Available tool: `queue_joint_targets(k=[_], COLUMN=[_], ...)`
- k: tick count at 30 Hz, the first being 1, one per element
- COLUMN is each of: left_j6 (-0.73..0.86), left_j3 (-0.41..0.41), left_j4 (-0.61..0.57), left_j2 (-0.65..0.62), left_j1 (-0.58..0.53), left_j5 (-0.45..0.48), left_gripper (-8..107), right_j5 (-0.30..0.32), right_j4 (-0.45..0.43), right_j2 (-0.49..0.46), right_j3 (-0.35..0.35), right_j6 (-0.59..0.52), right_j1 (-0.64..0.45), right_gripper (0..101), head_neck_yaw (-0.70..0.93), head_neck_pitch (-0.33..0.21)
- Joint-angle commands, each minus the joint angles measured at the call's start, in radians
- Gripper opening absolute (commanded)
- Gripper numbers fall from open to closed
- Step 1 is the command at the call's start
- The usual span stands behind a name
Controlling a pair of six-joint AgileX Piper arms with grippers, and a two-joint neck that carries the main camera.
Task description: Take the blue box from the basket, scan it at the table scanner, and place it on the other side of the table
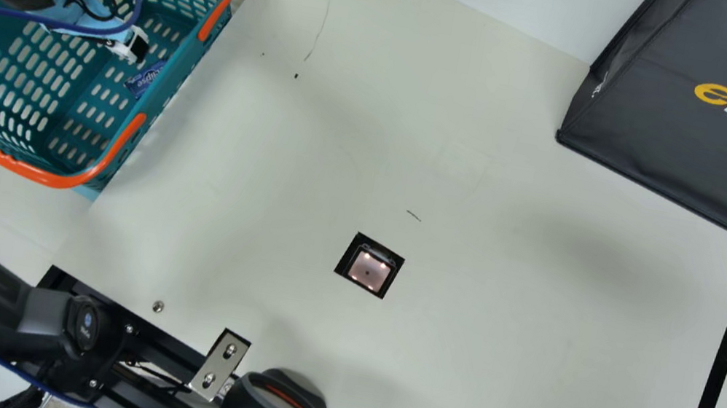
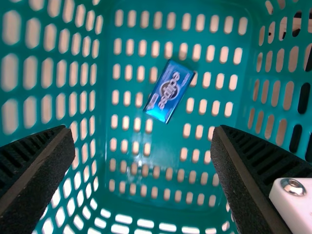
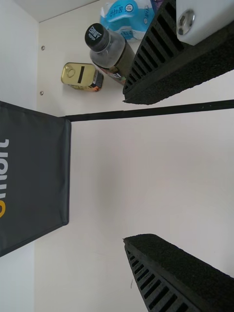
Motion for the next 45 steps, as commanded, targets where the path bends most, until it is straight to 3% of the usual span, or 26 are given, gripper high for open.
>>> queue_joint_targets(k=[1, 18, 45], left_j6=[0.039, 0.309, 0.504], left_j3=[-0.017, -0.135, -0.158], left_j4=[-0.015, -0.087, -0.115], left_j2=[0.044, 0.272, 0.418], left_j1=[-0.002, -0.008, -0.015], left_j5=[0.000, -0.016, -0.089], left_gripper=[90, 90, 90], right_j5=[0.000, 0.000, -0.001], right_j4=[0.000, 0.000, 0.000], right_j2=[0.000, 0.000, 0.000], right_j3=[0.000, 0.000, 0.000], right_j6=[0.000, 0.000, 0.000], right_j1=[0.000, 0.000, 0.000], right_gripper=[95, 95, 95], head_neck_yaw=[0.004, 0.004, 0.004], head_neck_pitch=[-0.027, -0.027, -0.027])
